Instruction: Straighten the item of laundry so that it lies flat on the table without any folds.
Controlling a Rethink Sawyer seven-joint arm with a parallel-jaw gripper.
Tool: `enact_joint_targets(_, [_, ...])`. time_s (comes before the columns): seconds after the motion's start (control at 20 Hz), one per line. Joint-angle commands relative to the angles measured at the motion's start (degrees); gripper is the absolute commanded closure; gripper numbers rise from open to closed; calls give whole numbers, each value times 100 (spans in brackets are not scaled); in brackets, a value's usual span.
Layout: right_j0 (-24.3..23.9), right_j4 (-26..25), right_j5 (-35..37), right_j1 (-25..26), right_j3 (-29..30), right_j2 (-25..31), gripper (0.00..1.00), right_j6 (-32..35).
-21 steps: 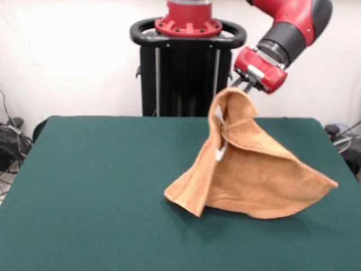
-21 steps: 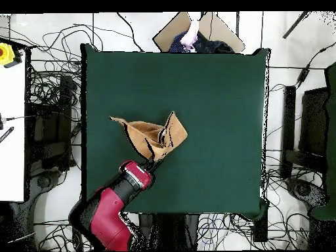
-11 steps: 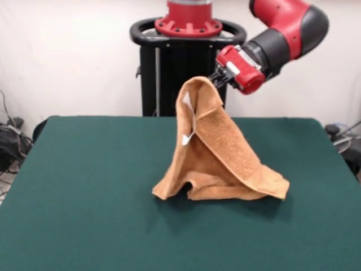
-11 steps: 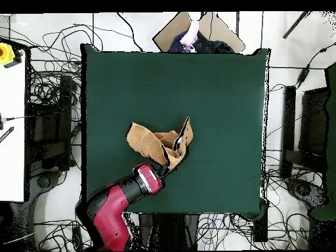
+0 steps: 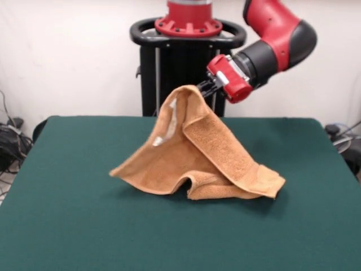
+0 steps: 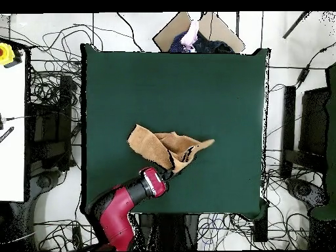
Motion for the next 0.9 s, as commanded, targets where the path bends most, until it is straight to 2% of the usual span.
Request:
enact_joint_targets(0.05, [-144, -71, 141, 405, -688, 745, 100, 1638])
enact_joint_targets(0.2, [-94, 76, 195, 490, -524, 828, 100, 1666])
enact_joint_targets(0.35, [61, 602, -140, 744, -538, 1038, 100, 1865])
enact_joint_targets(0.5, [148, 918, -373, 1042, -704, 1218, 100, 2135])
enact_joint_targets(0.75, [279, 1134, -636, 1486, -1011, 1380, 100, 2534])
enact_joint_targets(0.9, [378, 1566, -928, 1592, -1096, 1561, 100, 2558])
